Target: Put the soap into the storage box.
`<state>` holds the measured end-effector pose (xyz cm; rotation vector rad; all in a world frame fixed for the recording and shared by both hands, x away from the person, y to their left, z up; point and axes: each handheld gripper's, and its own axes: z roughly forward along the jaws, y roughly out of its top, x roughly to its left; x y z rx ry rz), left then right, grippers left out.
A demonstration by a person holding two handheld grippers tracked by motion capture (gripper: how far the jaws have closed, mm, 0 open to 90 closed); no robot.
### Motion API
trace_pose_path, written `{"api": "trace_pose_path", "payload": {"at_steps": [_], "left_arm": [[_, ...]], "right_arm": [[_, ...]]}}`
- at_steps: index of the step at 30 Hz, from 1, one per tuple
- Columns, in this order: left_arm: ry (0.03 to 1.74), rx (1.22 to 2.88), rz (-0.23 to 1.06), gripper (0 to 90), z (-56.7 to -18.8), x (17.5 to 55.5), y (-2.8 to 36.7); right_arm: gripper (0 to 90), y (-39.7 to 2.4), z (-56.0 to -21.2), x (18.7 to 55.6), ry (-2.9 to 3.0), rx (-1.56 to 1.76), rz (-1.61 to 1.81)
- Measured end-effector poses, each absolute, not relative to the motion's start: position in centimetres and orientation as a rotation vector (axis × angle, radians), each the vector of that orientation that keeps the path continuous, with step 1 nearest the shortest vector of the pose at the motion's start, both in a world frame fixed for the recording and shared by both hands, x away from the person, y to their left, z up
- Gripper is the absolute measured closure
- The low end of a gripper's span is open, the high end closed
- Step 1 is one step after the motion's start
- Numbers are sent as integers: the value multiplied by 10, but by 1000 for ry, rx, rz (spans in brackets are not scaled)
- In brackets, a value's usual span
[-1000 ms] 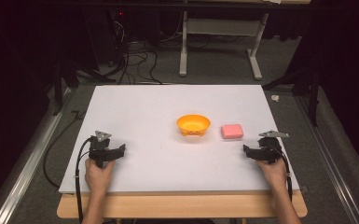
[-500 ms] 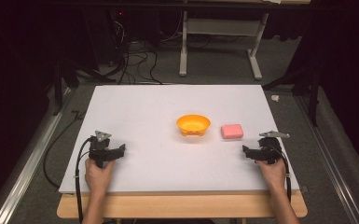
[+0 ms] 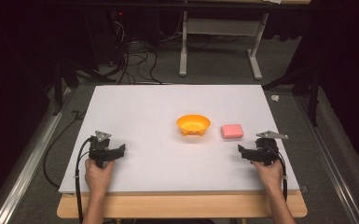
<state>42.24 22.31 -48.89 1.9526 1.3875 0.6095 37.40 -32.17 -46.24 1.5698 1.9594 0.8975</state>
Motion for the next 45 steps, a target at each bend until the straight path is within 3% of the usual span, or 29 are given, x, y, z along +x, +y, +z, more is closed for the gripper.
{"api": "trace_pose_path", "payload": {"at_steps": [45], "left_arm": [[1387, 1955, 607, 212, -489, 422, 223]], "right_arm": [[122, -283, -443, 414, 1870, 1648, 943]]}}
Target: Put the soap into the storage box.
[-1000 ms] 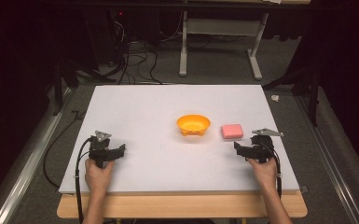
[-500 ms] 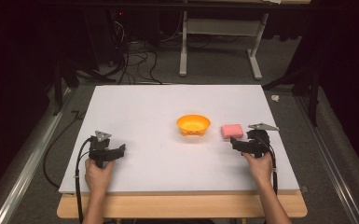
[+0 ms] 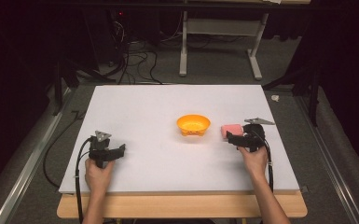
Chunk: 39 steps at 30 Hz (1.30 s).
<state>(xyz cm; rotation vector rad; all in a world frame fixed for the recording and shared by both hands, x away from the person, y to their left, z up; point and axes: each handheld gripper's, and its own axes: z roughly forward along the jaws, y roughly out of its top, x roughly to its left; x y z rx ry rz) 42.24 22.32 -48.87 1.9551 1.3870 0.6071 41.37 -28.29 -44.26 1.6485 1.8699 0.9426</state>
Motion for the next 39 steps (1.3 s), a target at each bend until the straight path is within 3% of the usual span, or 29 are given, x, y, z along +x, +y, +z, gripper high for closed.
{"api": "trace_pose_path", "payload": {"at_steps": [19, 39], "left_arm": [[1387, 1953, 610, 212, -489, 422, 223], [1386, 1952, 613, 212, -489, 422, 223]], "right_arm": [[121, -271, -459, 445, 1850, 1704, 837], [117, -262, -481, 453, 1874, 1714, 708]]}}
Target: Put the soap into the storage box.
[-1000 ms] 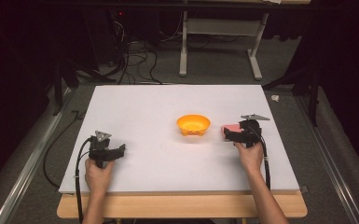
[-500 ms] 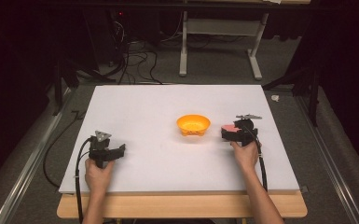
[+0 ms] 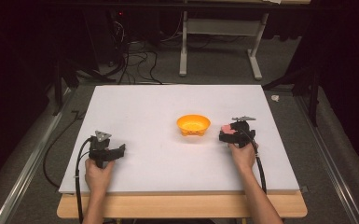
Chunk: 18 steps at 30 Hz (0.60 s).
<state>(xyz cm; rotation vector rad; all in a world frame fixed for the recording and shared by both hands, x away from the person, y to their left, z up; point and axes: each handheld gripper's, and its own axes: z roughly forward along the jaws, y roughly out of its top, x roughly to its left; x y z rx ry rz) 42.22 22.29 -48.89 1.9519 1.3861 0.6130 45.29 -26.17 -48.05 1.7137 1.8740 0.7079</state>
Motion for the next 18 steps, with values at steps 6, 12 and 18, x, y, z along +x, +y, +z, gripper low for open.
{"api": "trace_pose_path", "payload": {"at_steps": [6, 12, 18], "left_arm": [[1383, 1954, 618, 212, -489, 422, 223], [1384, 1955, 615, 212, -489, 422, 223], [1384, 1955, 614, 212, -489, 422, 223]], "right_arm": [[124, -265, -484, 450, 1864, 1677, 752], [130, -264, -484, 450, 1871, 1665, 752], [136, -264, -483, 450, 1874, 1663, 750]]}}
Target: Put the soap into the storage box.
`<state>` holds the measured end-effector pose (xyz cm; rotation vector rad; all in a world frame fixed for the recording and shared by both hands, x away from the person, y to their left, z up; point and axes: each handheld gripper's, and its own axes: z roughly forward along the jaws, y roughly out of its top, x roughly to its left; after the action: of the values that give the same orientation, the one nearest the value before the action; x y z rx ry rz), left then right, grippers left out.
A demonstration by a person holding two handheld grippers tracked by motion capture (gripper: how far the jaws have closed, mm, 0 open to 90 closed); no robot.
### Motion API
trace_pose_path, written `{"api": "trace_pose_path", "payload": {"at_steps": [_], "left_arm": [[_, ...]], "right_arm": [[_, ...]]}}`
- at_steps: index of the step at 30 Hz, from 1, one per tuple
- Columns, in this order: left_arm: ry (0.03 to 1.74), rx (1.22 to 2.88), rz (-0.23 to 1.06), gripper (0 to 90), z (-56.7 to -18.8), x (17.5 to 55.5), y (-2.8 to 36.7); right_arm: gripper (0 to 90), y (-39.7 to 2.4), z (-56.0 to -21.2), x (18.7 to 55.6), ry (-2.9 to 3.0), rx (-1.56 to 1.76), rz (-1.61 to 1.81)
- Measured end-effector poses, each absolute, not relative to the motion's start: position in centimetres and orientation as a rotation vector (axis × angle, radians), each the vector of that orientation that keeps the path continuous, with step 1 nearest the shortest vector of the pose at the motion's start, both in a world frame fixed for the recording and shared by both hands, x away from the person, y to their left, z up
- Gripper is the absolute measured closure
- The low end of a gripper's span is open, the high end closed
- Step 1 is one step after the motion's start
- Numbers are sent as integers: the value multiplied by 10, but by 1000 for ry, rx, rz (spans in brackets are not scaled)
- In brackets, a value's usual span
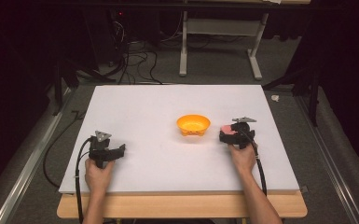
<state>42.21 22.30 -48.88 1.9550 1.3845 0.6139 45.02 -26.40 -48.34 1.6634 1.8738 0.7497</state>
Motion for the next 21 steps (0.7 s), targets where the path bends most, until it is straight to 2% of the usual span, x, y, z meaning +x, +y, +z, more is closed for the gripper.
{"api": "trace_pose_path", "payload": {"at_steps": [21], "left_arm": [[1387, 1951, 610, 212, -489, 422, 223]], "right_arm": [[137, -270, -465, 434, 1940, 1602, 854]]}}
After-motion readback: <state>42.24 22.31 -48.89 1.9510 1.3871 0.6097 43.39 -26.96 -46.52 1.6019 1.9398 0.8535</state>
